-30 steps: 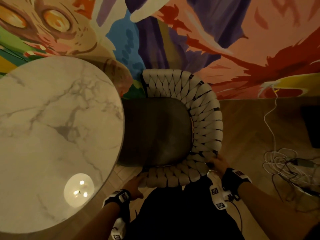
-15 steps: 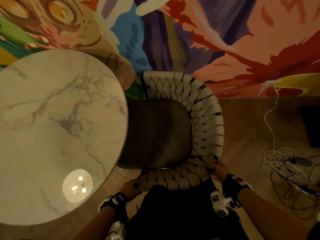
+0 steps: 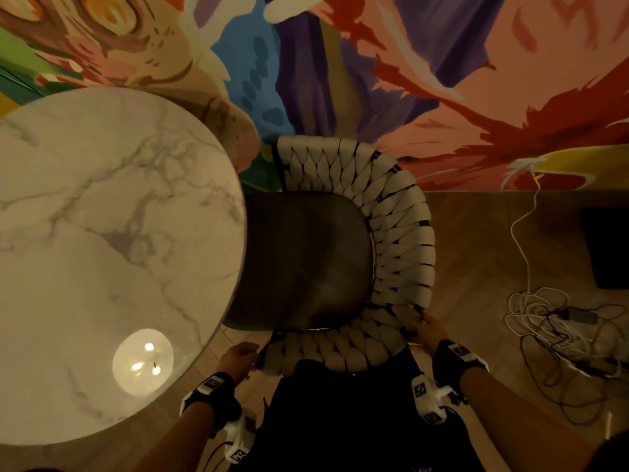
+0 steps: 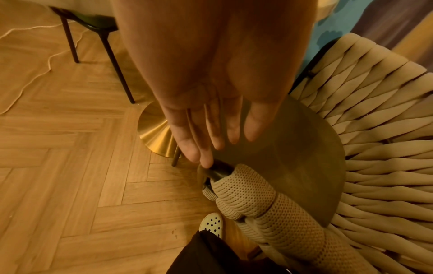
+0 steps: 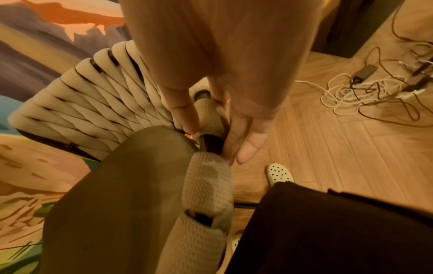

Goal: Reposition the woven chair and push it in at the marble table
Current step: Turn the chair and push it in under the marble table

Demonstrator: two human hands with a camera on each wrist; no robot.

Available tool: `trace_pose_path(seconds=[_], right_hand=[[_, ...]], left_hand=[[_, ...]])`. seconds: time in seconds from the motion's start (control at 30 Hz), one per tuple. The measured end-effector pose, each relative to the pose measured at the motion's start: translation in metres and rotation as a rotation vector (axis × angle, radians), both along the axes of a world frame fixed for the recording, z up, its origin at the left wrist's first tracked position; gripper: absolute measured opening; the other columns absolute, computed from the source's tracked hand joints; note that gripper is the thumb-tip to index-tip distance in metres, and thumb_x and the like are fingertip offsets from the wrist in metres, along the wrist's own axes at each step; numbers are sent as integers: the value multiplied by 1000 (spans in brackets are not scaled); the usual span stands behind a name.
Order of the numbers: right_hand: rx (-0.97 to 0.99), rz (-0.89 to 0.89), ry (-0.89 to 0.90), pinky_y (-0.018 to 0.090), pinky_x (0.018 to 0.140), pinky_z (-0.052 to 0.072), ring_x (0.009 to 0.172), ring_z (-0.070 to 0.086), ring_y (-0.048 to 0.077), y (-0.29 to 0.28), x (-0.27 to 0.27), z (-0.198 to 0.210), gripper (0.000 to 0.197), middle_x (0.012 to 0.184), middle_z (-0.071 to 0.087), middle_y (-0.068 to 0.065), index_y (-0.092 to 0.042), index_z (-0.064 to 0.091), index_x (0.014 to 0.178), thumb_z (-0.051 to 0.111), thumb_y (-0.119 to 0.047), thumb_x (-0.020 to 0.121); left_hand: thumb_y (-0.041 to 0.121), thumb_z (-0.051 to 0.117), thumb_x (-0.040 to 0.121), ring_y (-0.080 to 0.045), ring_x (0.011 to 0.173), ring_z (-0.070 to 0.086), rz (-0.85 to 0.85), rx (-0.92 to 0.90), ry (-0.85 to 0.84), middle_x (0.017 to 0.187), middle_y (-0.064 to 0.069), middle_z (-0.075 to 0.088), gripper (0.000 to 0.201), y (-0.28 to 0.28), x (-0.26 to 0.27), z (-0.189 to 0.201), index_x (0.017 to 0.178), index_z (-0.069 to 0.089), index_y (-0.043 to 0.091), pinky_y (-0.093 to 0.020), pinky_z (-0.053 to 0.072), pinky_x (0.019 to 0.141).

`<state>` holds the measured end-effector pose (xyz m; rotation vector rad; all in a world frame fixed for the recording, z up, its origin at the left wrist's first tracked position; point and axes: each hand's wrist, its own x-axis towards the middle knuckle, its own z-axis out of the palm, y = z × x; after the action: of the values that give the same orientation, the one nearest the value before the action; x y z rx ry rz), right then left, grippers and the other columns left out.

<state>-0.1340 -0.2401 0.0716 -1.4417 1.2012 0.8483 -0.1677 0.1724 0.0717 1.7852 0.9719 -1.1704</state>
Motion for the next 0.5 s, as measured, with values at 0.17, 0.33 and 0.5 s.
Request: trace_pose_path(seconds=[0.17, 0.33, 0.5], right_hand=[[-86, 84, -62, 49, 94, 49, 102, 57, 35, -9, 23, 16, 45, 129, 56, 21, -3, 43, 138, 49, -11, 94], [-125, 46, -94, 46, 95, 48, 119, 54, 37, -44, 59, -1, 55, 140, 49, 13, -17, 34, 147, 45, -27, 94], [-81, 29, -142, 46, 79, 57, 98, 66, 34, -45, 82, -10, 49, 121, 66, 14, -13, 59, 127, 64, -27, 80]], left_hand=[[10, 52, 89, -28, 93, 61, -10, 8, -2, 107, -14, 63, 33, 2, 0, 0, 122, 58, 7, -32, 47, 67], [13, 50, 93, -27, 98, 58, 71, -10, 61, 107, -13, 60, 31, 0, -9, 2, 122, 56, 3, -35, 45, 72], [16, 52, 93, -27, 101, 55, 131, -41, 128, 116, -14, 59, 34, 4, -11, 10, 125, 54, 4, -36, 43, 79]])
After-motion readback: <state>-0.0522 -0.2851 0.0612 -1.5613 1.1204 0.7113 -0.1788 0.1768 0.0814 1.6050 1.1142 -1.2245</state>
